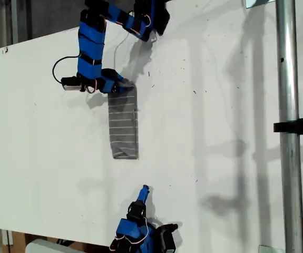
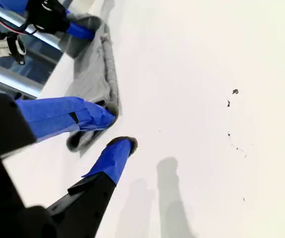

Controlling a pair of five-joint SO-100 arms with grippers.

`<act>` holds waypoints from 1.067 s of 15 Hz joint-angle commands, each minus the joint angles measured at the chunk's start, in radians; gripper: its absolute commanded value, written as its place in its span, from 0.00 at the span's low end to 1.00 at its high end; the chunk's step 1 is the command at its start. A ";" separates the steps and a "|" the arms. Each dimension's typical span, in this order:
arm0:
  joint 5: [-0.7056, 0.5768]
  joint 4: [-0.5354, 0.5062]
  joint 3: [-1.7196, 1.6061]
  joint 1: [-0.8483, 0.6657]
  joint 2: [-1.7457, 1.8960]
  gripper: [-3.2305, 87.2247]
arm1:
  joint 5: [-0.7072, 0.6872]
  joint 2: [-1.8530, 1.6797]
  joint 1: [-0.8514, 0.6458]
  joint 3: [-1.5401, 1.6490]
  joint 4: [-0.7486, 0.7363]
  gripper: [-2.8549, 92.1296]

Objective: Grasp corners of a towel and fold twice.

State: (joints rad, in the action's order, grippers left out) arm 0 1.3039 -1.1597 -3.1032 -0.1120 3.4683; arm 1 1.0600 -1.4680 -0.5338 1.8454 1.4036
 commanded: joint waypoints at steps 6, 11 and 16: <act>0.020 -0.021 -0.012 -0.020 0.008 0.15 | 0.150 -0.011 0.311 -0.456 0.308 0.03; 0.238 -0.138 -0.012 -0.014 0.008 0.19 | 0.110 -0.060 0.295 -0.528 -0.204 0.34; 0.121 -0.138 -0.012 -0.012 0.008 0.19 | 0.143 -0.968 0.175 0.282 -0.414 0.20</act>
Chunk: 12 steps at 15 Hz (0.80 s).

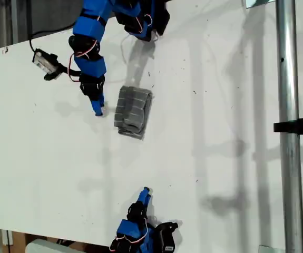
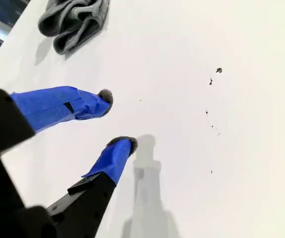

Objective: Grasp corners of a towel and fold twice.

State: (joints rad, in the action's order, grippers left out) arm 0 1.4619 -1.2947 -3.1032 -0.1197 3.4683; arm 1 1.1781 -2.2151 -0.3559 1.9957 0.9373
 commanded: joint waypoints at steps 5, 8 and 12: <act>-0.446 -0.003 -0.012 -0.011 0.008 0.19 | 0.242 -0.790 0.247 0.649 0.202 0.03; -0.502 0.005 -0.015 0.028 0.008 0.17 | 0.373 -1.029 0.351 0.854 0.310 0.05; -0.499 0.003 -0.015 0.037 0.008 0.17 | 0.456 -1.078 0.380 0.891 0.457 0.10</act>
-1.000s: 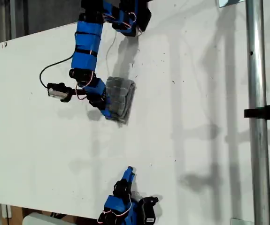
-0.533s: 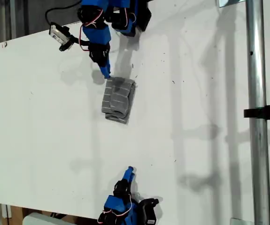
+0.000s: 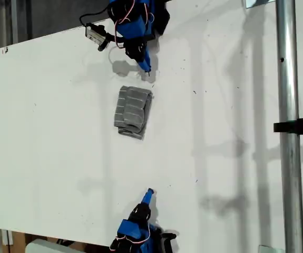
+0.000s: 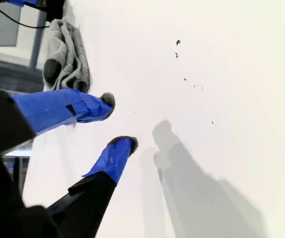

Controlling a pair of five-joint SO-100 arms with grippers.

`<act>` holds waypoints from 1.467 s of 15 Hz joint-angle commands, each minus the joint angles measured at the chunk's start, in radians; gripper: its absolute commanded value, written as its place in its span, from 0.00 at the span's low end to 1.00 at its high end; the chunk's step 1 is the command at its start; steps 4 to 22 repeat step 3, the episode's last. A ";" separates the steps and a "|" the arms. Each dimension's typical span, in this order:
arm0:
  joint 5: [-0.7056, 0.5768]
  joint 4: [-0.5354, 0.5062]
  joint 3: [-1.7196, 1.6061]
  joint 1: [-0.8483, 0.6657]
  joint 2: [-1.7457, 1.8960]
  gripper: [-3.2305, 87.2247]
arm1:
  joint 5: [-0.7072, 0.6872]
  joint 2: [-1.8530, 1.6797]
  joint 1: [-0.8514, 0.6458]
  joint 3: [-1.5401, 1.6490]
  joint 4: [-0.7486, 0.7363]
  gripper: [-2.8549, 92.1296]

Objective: Grasp corners of a towel and fold twice.

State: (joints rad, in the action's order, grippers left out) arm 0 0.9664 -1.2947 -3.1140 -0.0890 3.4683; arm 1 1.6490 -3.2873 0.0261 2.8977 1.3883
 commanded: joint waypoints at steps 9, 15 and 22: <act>-0.003 0.003 -0.005 0.006 0.008 0.17 | -0.167 -0.005 -0.133 -0.005 0.025 0.10; -0.003 0.003 -0.005 0.006 0.008 0.17 | -0.167 -0.005 -0.133 -0.005 0.025 0.10; -0.003 0.003 -0.005 0.006 0.008 0.17 | -0.167 -0.005 -0.133 -0.005 0.025 0.10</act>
